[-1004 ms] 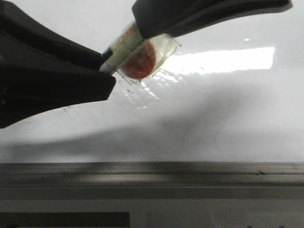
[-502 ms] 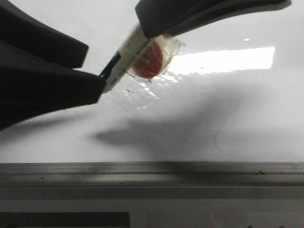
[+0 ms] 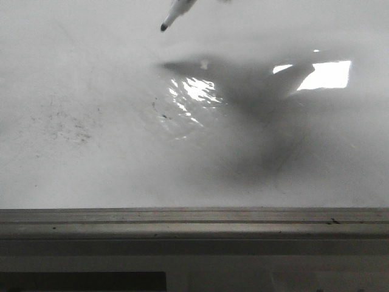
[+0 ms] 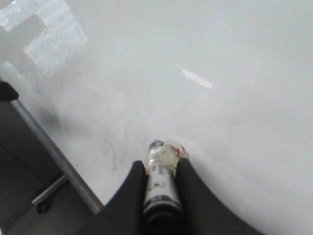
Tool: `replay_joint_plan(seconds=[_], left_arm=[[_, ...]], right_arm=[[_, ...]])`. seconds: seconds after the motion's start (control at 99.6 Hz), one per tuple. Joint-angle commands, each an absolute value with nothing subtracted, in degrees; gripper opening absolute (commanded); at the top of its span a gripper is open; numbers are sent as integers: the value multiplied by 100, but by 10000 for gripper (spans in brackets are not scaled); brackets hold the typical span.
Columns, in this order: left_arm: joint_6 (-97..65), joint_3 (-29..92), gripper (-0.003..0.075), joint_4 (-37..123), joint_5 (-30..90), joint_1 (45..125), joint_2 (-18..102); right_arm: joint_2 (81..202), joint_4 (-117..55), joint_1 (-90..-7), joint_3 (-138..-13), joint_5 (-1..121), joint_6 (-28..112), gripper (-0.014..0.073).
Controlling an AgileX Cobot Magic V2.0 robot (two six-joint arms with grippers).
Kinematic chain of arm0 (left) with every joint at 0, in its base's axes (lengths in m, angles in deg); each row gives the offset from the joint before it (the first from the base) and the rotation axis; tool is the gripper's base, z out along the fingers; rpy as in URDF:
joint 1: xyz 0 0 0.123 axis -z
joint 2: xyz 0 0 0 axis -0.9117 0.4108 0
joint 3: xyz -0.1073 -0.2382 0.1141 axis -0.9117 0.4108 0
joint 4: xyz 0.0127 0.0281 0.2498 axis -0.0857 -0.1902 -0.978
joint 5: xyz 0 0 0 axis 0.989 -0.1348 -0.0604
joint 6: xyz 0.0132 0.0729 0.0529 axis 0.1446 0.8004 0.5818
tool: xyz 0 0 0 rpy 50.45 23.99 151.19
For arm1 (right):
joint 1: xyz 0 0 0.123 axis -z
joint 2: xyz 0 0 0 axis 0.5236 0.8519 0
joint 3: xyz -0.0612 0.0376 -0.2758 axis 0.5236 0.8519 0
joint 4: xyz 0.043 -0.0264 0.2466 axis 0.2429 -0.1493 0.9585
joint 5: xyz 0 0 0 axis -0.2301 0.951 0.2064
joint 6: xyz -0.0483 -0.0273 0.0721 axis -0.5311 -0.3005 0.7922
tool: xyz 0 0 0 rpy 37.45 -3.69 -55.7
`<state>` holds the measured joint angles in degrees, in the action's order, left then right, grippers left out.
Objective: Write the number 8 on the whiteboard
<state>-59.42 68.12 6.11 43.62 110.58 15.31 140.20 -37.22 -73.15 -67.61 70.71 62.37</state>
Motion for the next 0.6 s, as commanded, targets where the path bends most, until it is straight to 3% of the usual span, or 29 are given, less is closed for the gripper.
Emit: replay_joint_plan(seconds=[0.0,0.271,0.592], left_arm=[[-6019,6623,354,841,4709,10958,1531],[-6019,6623,354,841,4850,10948,1531],[-6019,6623,354,841,4862,10948,1531]], right_arm=[[14032,-3768,-7075,-7187,6840,6246,-63],[15001,-3780,-6884,-7412,7615,6246,-63],[14530,-4331,-6863,-7385,8667,6271,-63]])
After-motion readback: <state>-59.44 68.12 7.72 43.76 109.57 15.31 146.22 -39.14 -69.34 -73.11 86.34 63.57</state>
